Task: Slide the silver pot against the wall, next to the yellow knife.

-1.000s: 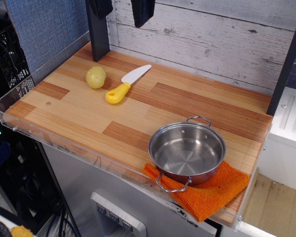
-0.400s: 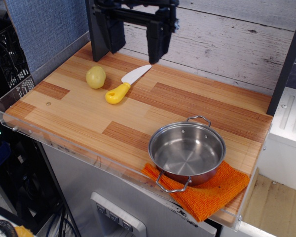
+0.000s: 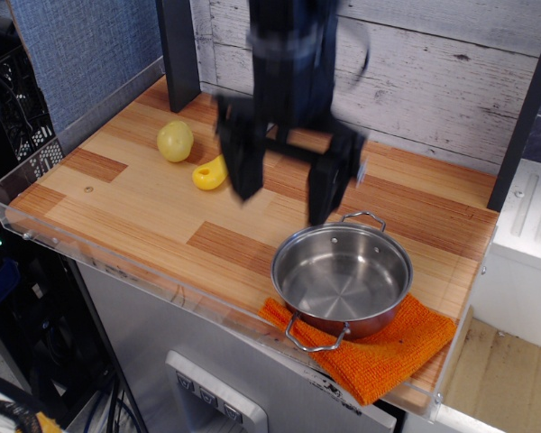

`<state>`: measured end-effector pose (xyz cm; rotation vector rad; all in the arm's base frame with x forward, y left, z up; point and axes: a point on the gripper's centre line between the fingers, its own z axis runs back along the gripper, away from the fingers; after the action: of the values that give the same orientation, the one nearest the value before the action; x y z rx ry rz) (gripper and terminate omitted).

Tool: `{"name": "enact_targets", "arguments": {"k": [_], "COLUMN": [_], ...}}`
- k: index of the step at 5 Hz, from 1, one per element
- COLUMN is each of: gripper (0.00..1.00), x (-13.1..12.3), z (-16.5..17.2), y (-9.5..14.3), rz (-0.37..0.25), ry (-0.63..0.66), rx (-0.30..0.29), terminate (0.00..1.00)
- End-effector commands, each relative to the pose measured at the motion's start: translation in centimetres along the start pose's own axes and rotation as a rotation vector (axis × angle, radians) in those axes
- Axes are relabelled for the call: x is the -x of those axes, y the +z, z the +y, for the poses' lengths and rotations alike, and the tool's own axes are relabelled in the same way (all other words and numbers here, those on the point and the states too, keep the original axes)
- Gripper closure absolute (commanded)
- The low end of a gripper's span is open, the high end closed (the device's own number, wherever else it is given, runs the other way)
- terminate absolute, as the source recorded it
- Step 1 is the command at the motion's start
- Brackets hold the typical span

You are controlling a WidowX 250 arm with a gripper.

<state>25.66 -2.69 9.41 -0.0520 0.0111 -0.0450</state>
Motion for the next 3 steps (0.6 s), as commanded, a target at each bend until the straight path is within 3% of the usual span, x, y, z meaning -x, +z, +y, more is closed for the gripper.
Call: {"name": "enact_targets", "arguments": {"k": [1, 3], "gripper": [0.0, 0.0], "x": [-1.3, -0.9], "z": [-0.1, -1.1], "y": [-2.6, -4.9], "rz": [0.022, 0.104], "ry": [0.055, 0.01], "rx": [-0.046, -0.066], "terminate": [0.0, 0.0]}}
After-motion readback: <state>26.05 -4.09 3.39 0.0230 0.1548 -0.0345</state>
